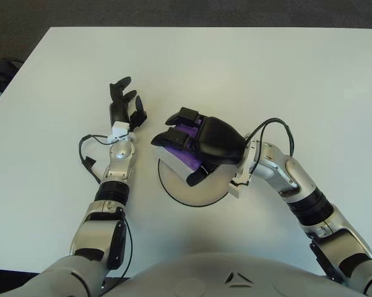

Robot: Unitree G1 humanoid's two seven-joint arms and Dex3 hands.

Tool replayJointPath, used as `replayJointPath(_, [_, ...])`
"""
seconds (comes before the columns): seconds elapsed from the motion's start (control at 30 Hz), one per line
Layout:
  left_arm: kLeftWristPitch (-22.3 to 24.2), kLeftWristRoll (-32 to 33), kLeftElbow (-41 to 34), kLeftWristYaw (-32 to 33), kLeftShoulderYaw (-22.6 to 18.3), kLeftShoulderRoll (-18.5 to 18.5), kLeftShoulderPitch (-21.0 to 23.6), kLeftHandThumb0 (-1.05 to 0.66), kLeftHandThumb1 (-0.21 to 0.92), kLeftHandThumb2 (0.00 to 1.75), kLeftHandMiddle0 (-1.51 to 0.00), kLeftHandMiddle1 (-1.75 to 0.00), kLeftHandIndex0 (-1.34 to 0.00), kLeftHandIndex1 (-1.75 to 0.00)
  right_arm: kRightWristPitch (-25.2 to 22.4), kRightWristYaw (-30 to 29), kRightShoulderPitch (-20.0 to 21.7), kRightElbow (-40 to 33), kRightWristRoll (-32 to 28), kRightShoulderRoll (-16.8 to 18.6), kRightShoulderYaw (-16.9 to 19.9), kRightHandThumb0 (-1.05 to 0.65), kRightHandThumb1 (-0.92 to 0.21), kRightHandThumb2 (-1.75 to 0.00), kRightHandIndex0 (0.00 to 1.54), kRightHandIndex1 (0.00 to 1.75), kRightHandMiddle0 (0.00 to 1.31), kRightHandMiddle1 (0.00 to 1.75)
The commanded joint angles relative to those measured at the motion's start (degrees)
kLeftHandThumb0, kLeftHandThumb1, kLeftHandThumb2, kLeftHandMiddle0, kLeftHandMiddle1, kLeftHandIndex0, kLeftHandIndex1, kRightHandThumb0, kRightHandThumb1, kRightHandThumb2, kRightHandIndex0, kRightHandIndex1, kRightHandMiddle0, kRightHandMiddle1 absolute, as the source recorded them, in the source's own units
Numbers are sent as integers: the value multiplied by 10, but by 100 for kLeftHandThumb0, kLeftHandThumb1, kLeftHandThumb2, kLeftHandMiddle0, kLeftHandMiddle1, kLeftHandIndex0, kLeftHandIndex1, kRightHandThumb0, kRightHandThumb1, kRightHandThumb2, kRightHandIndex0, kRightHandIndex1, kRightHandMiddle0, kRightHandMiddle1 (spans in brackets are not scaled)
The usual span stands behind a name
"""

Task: Put the tissue paper into the plate.

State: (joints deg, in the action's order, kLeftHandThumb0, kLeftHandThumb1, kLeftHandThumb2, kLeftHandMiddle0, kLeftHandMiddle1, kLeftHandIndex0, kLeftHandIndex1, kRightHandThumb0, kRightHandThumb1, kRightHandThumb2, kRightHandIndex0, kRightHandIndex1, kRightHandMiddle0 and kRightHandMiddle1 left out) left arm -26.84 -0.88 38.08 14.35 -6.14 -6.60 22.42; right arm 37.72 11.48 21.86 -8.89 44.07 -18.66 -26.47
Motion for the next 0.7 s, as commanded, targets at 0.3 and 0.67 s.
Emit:
replayJointPath(0.3, [-81, 91, 128, -55, -56, 88, -64, -64, 92, 70, -23, -87, 0, -97, 27, -76, 3, 40, 55, 2, -10, -86, -92, -86, 0, 2, 0, 0])
replayJointPath(0.67, [-64, 96, 271, -86, -102, 31, 22, -64, 92, 56, -22, -89, 0, -96, 13, -45, 3, 28, 53, -9, -14, -90, -92, -86, 0, 0, 0, 0])
